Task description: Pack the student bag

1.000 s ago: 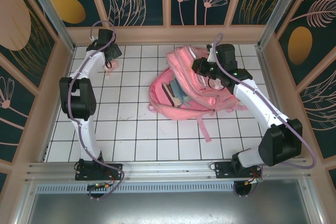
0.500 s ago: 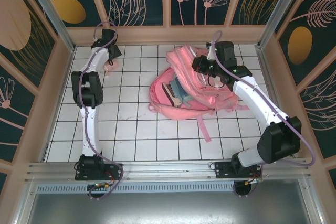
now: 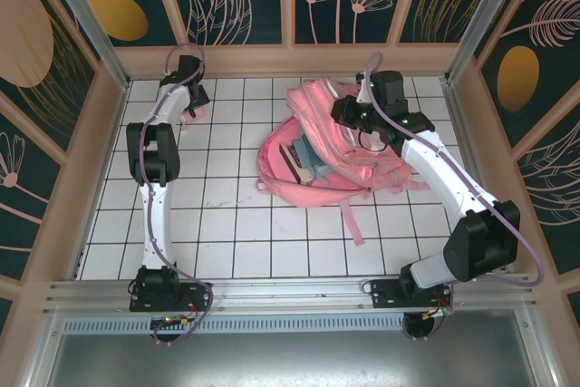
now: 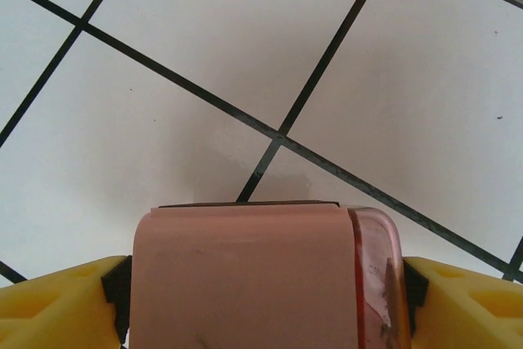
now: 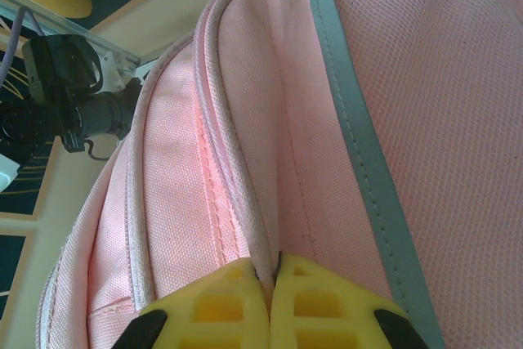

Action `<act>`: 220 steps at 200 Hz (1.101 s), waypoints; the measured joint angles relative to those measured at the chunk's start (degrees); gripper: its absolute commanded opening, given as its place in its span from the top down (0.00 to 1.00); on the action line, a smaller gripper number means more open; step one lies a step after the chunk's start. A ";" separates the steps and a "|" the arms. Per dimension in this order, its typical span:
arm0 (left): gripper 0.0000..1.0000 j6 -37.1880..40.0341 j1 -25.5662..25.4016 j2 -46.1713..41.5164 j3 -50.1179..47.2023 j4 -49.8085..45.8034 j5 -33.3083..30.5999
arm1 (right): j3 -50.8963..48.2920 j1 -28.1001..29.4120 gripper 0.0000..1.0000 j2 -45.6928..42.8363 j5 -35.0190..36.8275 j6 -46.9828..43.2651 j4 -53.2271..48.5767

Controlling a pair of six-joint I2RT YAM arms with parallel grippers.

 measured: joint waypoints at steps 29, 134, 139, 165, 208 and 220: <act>0.21 1.09 0.04 0.00 0.00 -0.04 0.20 | 0.00 0.00 1.00 0.09 -0.02 0.02 0.02; 0.53 2.27 0.15 -2.64 -3.82 0.31 3.58 | 0.00 0.09 1.00 0.31 0.00 -0.24 0.02; 0.54 2.27 0.15 -3.43 -4.94 0.28 4.20 | 0.00 0.09 1.00 0.28 0.00 -0.35 0.02; 0.53 2.03 0.07 -10.84 -13.97 1.38 8.11 | 0.00 -0.31 1.00 0.28 -0.09 -0.39 0.04; 0.55 1.86 -2.25 -25.70 -25.68 4.96 12.98 | 0.00 -2.29 1.00 0.28 -1.81 -0.35 0.85; 0.55 1.88 -4.00 -29.68 -29.00 6.71 14.16 | 0.00 -2.75 1.00 0.26 -2.25 -0.31 0.96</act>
